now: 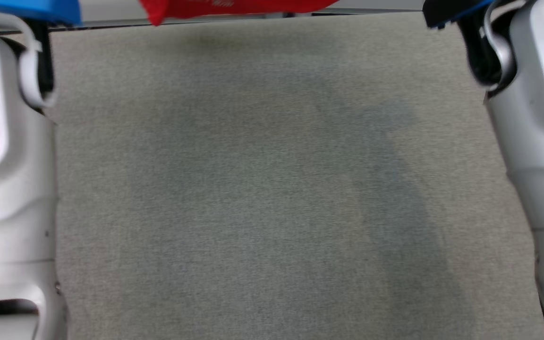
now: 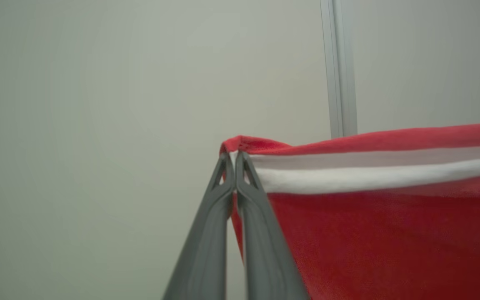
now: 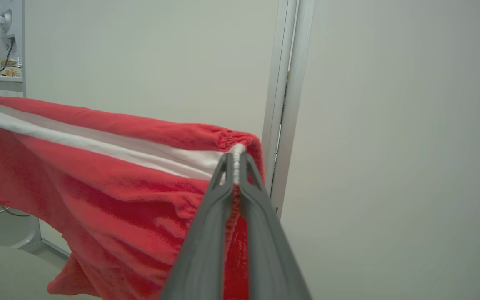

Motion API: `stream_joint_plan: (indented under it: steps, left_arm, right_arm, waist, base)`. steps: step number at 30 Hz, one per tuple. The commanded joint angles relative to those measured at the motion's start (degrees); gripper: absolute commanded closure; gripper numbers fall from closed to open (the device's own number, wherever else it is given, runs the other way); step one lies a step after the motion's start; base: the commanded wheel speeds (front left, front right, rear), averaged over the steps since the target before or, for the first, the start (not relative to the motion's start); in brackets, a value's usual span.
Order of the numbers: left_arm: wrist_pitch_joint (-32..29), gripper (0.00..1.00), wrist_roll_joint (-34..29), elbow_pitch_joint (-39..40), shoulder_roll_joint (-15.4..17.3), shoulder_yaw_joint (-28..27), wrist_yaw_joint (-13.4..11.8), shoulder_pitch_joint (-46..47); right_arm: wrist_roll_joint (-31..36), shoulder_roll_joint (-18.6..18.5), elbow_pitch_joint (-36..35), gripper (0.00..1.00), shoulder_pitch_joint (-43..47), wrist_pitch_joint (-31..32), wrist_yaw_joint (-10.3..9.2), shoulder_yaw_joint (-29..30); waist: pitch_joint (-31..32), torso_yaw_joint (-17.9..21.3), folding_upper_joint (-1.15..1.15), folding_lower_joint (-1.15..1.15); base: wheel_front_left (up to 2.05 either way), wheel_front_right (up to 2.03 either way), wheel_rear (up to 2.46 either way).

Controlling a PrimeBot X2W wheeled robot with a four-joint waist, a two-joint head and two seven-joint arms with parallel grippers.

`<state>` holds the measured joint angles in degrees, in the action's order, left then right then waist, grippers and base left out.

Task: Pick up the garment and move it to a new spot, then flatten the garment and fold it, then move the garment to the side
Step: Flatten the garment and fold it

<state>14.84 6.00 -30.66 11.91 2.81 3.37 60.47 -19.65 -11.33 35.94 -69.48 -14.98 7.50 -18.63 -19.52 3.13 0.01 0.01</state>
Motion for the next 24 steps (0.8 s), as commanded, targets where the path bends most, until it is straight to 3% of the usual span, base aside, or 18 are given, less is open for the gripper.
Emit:
stream_joint_plan:
  steps: [1, 6, 13, 24]
  left_arm:
    - [0.3, 1.0, 0.0, -1.2, -0.6, 0.5, 0.2, -1.2]
    - [0.4, 1.0, 1.4, -1.5, -3.8, 0.3, 0.7, -10.6]
    - [0.4, 1.0, 4.3, -0.9, -7.6, -1.1, 1.5, -31.3]
    - [0.4, 1.0, 8.8, -0.3, -8.6, -1.7, 1.0, -53.2]
  right_arm:
    - [1.0, 0.5, 0.5, 1.0, 2.9, -0.3, -0.01, 0.1]
    - [2.1, 0.5, 1.3, 1.0, 12.0, -0.3, -0.01, -0.4]
    - [-0.3, 0.7, -1.2, 1.0, 31.5, -0.3, -0.01, 1.0]
    - [-2.1, 0.3, -6.4, 1.0, 52.9, -0.3, -0.08, 3.5]
  waist:
    - [-1.2, -1.6, -0.01, -0.01]
    - [-0.2, -3.0, -0.01, -0.01]
    - [3.6, -3.3, -0.01, -0.01]
    - [14.2, -3.0, -0.01, -0.01]
  base:
    - [0.0, 0.0, 0.0]
    - [0.0, 0.0, 0.0]
    - [0.0, 0.0, 0.0]
    - [0.0, 0.0, 0.0]
